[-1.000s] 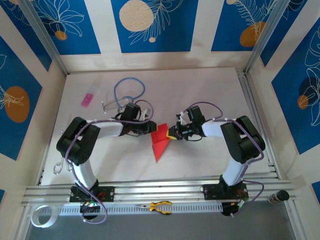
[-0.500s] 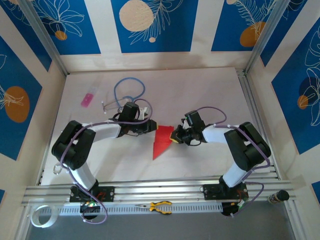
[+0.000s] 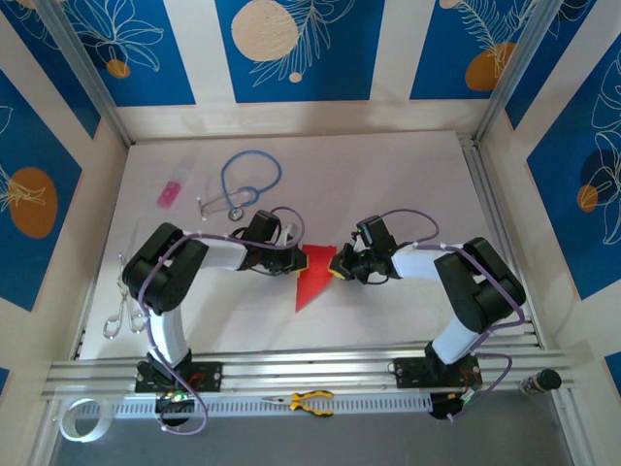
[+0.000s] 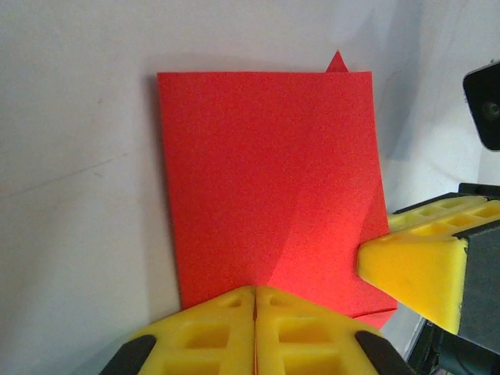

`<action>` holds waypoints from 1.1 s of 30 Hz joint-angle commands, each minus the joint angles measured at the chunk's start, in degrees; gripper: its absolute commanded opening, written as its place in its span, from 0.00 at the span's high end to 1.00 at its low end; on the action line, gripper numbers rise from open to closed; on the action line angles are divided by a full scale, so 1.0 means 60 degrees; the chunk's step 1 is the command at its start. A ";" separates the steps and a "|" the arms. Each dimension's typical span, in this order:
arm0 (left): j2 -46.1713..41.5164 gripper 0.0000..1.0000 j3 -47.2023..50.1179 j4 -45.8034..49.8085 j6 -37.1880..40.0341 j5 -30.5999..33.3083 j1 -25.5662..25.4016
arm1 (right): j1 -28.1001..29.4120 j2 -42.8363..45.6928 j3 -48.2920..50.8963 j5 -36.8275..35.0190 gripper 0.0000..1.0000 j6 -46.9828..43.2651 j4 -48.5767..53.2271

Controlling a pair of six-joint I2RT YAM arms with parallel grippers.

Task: Fold a paper plane with a square sheet of paper (pick it up from the middle)

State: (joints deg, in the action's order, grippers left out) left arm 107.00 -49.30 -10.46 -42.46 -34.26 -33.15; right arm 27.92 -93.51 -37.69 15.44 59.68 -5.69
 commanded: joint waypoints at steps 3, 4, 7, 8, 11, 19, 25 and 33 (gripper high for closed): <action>0.0284 0.92 -0.0105 0.0427 0.0451 0.0210 -0.0140 | 0.0028 0.0162 0.0090 0.0497 0.87 -0.0196 -0.0233; 0.0287 0.92 -0.0029 0.0304 0.0523 0.0193 -0.0135 | -0.0001 0.0134 0.0086 0.0563 0.85 -0.0233 -0.0282; 0.0313 0.93 0.0131 0.0086 0.0610 0.0162 -0.0151 | -0.0092 0.0028 0.0008 0.0844 0.81 -0.0468 -0.0438; 0.0358 0.93 0.0109 0.0115 0.0639 0.0127 -0.0154 | -0.0111 -0.0002 -0.0022 0.0917 0.79 -0.0543 -0.0457; 0.0440 0.94 0.0072 0.0103 0.0718 0.0041 -0.0145 | -0.0205 -0.0122 -0.0211 0.0978 0.78 -0.0792 -0.0272; 0.0421 0.95 0.0012 0.0209 0.0839 0.0107 -0.0146 | -0.0499 -0.0665 -0.0421 0.1541 0.77 -0.1140 -0.0383; 0.0462 0.96 0.0021 0.0117 0.0851 0.0045 -0.0137 | -0.0591 -0.0879 -0.0540 0.1724 0.78 -0.1486 -0.0355; 0.0536 0.96 0.0037 0.0091 0.0893 0.0043 -0.0143 | -0.0783 -0.1106 -0.0796 0.2116 0.79 -0.1987 -0.0262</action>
State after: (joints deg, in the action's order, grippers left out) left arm 107.35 -49.34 -10.63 -38.59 -34.72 -33.23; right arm 23.59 -98.54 -40.91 25.61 50.13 -8.12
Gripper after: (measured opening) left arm 0.063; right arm 0.212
